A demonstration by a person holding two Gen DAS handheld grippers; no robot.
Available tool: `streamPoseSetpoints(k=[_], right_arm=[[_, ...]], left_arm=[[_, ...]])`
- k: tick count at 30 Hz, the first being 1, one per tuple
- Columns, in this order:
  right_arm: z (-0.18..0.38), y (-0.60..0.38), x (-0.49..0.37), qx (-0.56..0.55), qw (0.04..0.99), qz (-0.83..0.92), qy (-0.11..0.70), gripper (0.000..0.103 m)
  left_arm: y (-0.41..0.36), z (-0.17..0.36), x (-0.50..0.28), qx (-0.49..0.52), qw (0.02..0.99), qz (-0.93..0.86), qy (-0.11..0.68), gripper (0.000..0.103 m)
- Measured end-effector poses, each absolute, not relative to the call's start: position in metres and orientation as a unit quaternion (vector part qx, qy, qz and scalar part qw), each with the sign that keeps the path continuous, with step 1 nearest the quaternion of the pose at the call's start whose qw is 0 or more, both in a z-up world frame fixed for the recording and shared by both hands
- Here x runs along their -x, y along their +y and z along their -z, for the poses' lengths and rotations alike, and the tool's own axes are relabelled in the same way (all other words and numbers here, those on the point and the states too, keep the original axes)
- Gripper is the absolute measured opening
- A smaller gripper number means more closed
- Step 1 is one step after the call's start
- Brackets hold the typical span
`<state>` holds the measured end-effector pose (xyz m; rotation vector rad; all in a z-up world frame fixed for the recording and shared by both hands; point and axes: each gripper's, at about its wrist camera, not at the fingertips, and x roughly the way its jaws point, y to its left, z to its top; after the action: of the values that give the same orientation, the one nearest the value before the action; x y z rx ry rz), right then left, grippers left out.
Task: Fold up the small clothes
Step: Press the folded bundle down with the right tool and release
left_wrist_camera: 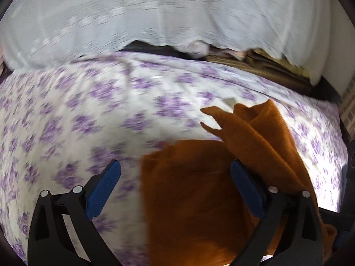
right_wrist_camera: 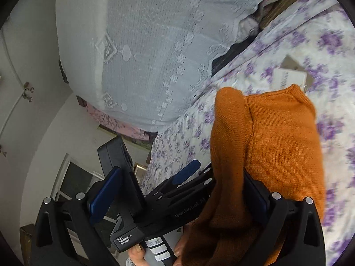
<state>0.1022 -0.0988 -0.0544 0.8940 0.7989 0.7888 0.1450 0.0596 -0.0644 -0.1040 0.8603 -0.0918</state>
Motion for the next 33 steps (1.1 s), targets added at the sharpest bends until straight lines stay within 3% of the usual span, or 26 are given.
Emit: streamPoseSetpoints(k=[11, 27, 33], right_arm=[[0.094, -0.030, -0.109, -0.350, 0.768, -0.341, 0.413, 0.100], [0.069, -0.065, -0.057, -0.362, 0.728, -0.425, 0.398, 0.100], [0.102, -0.040, -0.051, -0.342, 0.706, -0.427, 0.451, 0.100]], left_arm=[[0.137, 0.138, -0.160, 0.108, 0.865, 0.023, 0.489, 0.097], [0.150, 0.100, -0.133, 0.083, 0.895, -0.009, 0.438, 0.097], [0.121, 0.104, -0.122, 0.018, 0.898, 0.000, 0.440, 0.098]])
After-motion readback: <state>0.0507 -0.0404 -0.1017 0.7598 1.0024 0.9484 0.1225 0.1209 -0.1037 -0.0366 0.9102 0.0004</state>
